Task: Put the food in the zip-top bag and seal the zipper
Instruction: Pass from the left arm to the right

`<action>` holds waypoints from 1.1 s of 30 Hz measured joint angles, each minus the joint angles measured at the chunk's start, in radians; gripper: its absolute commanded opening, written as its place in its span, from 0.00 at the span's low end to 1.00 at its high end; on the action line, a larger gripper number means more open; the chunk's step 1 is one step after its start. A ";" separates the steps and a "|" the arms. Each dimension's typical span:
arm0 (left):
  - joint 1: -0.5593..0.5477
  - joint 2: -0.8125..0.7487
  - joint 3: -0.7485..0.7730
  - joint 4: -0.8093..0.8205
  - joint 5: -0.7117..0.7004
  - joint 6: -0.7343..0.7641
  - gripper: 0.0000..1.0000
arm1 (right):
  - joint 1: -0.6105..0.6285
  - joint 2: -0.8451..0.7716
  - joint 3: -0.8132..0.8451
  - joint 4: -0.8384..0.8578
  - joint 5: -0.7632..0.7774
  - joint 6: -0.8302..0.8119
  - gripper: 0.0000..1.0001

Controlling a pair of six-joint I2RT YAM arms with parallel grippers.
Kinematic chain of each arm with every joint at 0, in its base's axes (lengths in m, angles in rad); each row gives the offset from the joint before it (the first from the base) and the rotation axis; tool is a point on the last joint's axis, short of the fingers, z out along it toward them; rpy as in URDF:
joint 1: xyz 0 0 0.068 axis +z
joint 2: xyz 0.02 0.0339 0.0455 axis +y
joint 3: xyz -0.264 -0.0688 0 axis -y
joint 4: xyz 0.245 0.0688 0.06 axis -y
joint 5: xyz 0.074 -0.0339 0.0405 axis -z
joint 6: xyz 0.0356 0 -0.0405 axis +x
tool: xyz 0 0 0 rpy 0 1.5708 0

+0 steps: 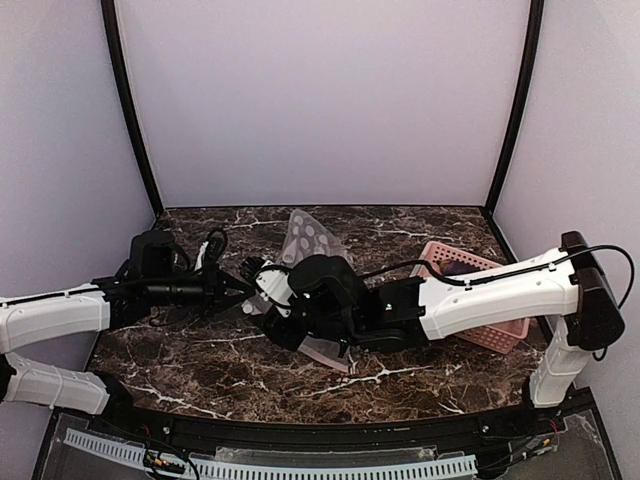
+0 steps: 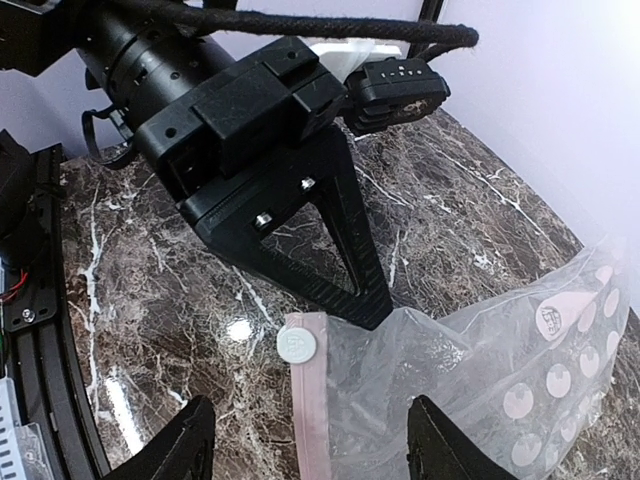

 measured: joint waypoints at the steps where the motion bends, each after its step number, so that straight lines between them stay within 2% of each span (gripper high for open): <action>1: -0.005 -0.005 0.000 -0.003 -0.008 -0.009 0.01 | 0.000 0.014 0.014 0.000 0.010 -0.005 0.64; 9: -0.026 -0.010 0.000 -0.016 -0.043 -0.039 0.01 | 0.000 0.119 0.072 -0.014 0.043 -0.019 0.64; 13: -0.030 -0.013 0.000 -0.016 -0.056 -0.049 0.01 | 0.001 0.160 0.093 -0.026 0.064 -0.021 0.57; 14: -0.030 -0.013 0.000 -0.016 -0.057 -0.053 0.01 | 0.001 0.171 0.098 -0.028 0.074 -0.022 0.54; 21: -0.033 -0.037 0.002 -0.023 -0.069 -0.060 0.01 | 0.004 0.233 0.149 -0.051 0.194 -0.025 0.05; 22: -0.033 -0.039 0.004 -0.030 -0.072 -0.055 0.01 | 0.004 0.235 0.150 -0.052 0.206 -0.024 0.00; 23: -0.033 -0.039 0.004 -0.036 -0.072 -0.051 0.02 | 0.005 0.235 0.150 -0.054 0.217 -0.023 0.00; 24: -0.033 -0.039 0.004 -0.041 -0.073 -0.044 0.04 | 0.005 0.235 0.150 -0.055 0.222 -0.030 0.00; 26: -0.034 -0.039 0.014 -0.068 -0.076 -0.022 0.20 | 0.005 0.232 0.150 -0.057 0.222 -0.023 0.00; 27: -0.034 -0.039 0.024 -0.084 -0.077 -0.002 0.34 | 0.005 0.228 0.147 -0.058 0.222 -0.021 0.00; 28: -0.035 -0.039 0.038 -0.107 -0.079 0.016 0.40 | 0.005 0.220 0.140 -0.058 0.221 -0.019 0.00; 29: -0.035 -0.038 0.060 -0.139 -0.082 0.036 0.53 | 0.004 0.203 0.127 -0.060 0.218 -0.015 0.00; 32: -0.036 -0.038 0.154 -0.256 -0.108 0.127 0.73 | -0.006 0.138 0.083 -0.066 0.199 0.001 0.00; 33: -0.036 -0.038 0.195 -0.301 -0.123 0.164 0.77 | -0.009 0.116 0.070 -0.069 0.190 0.007 0.00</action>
